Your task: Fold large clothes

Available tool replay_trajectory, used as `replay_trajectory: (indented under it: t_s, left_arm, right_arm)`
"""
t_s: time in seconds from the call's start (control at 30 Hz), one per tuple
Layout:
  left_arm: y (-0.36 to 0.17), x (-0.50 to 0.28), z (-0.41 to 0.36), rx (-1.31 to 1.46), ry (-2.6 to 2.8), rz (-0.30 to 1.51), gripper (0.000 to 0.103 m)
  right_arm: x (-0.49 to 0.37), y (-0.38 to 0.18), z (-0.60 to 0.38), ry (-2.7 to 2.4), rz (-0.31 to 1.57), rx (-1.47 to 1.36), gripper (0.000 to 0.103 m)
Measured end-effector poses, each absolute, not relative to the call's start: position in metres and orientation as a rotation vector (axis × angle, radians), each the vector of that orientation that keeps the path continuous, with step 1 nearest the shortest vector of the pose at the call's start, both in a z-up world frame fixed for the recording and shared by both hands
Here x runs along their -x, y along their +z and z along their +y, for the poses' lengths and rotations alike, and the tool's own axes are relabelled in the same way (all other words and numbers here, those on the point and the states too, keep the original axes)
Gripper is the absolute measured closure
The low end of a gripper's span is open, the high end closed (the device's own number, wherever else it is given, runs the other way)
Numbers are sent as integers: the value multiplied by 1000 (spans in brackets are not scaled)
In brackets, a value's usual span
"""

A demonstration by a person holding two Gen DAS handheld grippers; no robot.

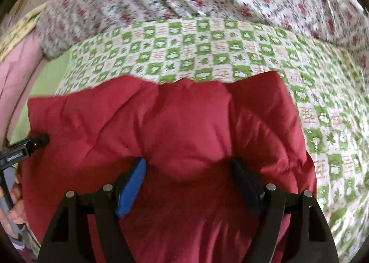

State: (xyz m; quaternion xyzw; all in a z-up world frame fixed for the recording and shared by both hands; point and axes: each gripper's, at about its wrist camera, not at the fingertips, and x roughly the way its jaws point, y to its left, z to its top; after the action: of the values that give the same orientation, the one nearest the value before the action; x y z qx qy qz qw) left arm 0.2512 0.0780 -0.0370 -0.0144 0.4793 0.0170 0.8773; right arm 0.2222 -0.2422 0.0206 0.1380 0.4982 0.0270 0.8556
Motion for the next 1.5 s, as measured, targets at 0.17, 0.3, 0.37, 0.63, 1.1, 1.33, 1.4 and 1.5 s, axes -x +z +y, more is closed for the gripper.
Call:
replay_trajectory:
  t_s: [0.17,0.3,0.37,0.63,1.1,1.33,1.4,1.5]
  left_arm:
    - [-48,-283,90,95,108,1044,9]
    - [-56,-302,93,98,146,1069,8]
    - [-59,-307,95,103,151,1081,8]
    - [-21,-262,94,148,19,1004,12]
    - [3,-111,65,45,-188,911,12]
    - [-9,-85,45,-21,-204,913,12]
    - [-15,-82,39,-43,-205,920,12]
    - [-28,-84,33,-82,-189,930,12]
  right_arm:
    - [-228,6,-270,34,1033,-447,28]
    - [-230,-3,-285,25,1013,-550,28]
    - [-232,-5,-286,18,1012,-558,28]
    - [-231,-12,-292,10,995,-579,28]
    - [-200,25,-287,-21,909,-546,27]
    - [-110,77,-244,104,805,-389,25]
    - [-94,75,-230,123,817,-340,25]
    - [-81,55,-208,124,883,-241,26]
